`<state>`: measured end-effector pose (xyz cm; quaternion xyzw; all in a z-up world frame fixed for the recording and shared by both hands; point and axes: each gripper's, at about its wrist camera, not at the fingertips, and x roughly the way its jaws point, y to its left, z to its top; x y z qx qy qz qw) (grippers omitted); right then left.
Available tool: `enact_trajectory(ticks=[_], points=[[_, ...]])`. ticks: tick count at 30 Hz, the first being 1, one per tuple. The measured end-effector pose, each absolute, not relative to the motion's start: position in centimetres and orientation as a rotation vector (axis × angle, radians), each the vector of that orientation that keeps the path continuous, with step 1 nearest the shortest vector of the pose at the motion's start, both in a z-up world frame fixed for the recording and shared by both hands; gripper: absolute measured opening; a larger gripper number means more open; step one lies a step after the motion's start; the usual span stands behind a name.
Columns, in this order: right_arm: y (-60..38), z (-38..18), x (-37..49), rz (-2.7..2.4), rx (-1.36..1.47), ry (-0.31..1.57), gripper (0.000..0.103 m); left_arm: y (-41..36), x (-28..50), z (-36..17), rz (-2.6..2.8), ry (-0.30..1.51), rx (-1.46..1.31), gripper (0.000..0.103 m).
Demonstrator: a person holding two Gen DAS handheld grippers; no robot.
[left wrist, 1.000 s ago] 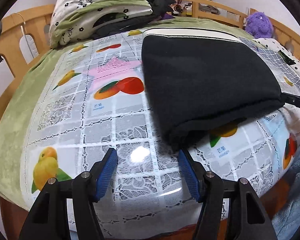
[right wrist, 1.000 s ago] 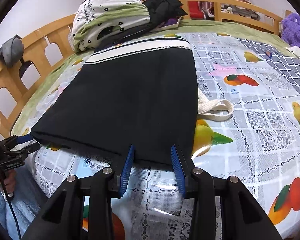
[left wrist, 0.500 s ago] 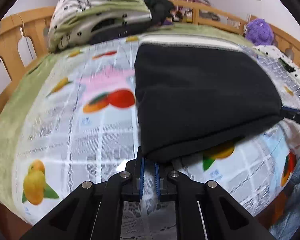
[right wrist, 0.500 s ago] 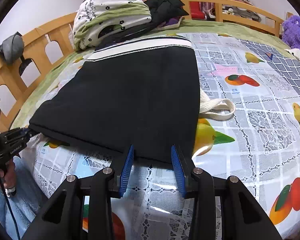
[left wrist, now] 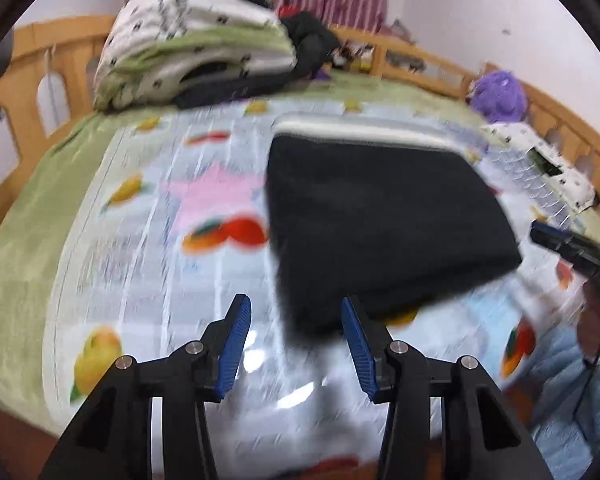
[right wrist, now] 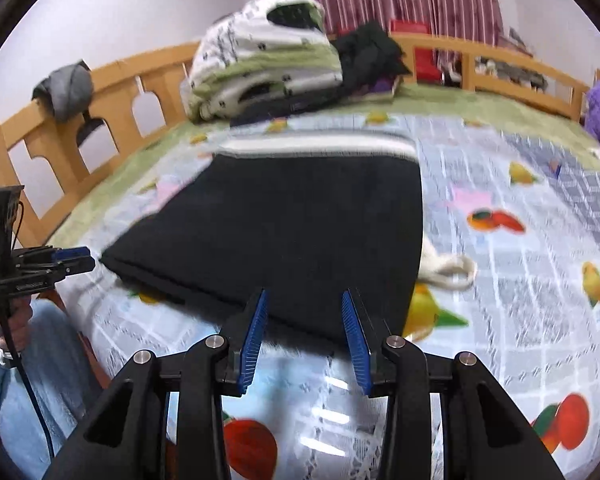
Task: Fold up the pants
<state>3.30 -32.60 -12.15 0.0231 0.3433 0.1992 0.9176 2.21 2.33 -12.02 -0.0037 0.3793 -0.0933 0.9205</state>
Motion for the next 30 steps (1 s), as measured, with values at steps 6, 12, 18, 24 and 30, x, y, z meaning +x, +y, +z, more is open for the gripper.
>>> enact_trajectory(ticks=[6,12,18,24,30], points=[[-33.0,-15.0,7.2,0.284,0.079,0.814,0.039,-1.0,7.0,-13.0,-0.237,0.773,-0.032,0.045],[-32.6,-16.3,7.2,0.268,0.017,0.833,0.039,-1.8,7.2,-15.5,-0.233,0.787,0.068,0.047],[-32.9,-17.1,6.9,0.269,0.053,0.848,0.041,-1.3,6.8,-15.6,-0.216,0.777,0.031,0.048],[-33.3,-17.5,6.6,0.267,0.107,0.845,0.042,-1.2,6.8,-15.6,-0.212,0.775,0.023,0.048],[-33.4,-17.2,6.3,0.258,0.098,0.883,0.042,-1.2,6.9,-15.5,-0.205,0.779,0.032,0.051]])
